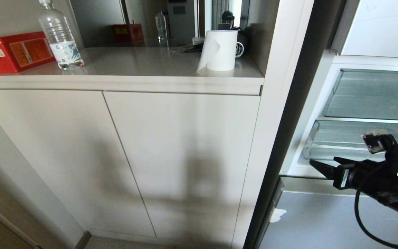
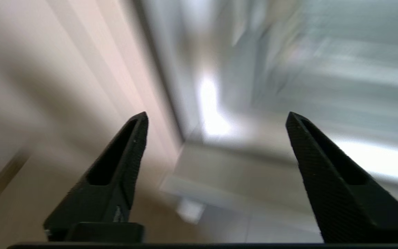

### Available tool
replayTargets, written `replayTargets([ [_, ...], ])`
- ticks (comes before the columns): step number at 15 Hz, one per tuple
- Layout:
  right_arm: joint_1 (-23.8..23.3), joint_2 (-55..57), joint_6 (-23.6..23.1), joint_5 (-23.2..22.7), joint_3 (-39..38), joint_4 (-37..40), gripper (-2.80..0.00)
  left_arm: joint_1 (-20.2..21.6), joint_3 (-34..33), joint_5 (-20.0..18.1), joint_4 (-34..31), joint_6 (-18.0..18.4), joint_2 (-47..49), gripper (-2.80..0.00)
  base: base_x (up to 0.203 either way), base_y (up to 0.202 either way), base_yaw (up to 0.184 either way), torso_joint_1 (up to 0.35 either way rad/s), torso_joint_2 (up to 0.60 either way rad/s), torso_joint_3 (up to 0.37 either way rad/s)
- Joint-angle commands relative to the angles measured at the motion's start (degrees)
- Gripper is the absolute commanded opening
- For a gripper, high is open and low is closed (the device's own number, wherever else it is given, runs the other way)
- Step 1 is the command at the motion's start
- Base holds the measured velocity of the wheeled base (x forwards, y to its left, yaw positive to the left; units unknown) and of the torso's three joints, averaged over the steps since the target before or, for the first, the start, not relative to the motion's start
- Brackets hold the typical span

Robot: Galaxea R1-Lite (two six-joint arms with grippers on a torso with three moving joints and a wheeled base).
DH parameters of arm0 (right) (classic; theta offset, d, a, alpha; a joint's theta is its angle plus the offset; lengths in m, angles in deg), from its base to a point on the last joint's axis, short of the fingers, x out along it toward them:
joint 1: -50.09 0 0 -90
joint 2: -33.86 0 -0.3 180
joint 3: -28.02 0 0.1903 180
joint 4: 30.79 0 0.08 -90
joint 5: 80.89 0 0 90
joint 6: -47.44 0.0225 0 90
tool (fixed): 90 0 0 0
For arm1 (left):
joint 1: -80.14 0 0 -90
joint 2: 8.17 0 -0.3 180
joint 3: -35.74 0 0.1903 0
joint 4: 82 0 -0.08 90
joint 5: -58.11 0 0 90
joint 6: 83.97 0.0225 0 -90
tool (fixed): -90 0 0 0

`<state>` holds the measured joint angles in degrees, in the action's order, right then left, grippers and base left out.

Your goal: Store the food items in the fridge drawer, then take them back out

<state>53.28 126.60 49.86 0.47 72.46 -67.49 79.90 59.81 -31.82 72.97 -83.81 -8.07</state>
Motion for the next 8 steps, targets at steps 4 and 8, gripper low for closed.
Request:
replayTargets([
  [4, 0.1, 5.4, -0.5, 5.3, -0.6, -15.3, 0.00, 0.0, 0.0, 0.0, 0.0, 0.0, 0.0, -2.80, 0.000, 0.000, 0.000, 0.000, 0.00, 0.000],
  [8, -0.3, 6.6, -0.6, 6.5, 1.1, -15.3, 0.00, 0.0, 0.0, 0.0, 0.0, 0.0, 0.0, -2.80, 0.000, 0.000, 0.000, 0.000, 0.00, 0.000],
])
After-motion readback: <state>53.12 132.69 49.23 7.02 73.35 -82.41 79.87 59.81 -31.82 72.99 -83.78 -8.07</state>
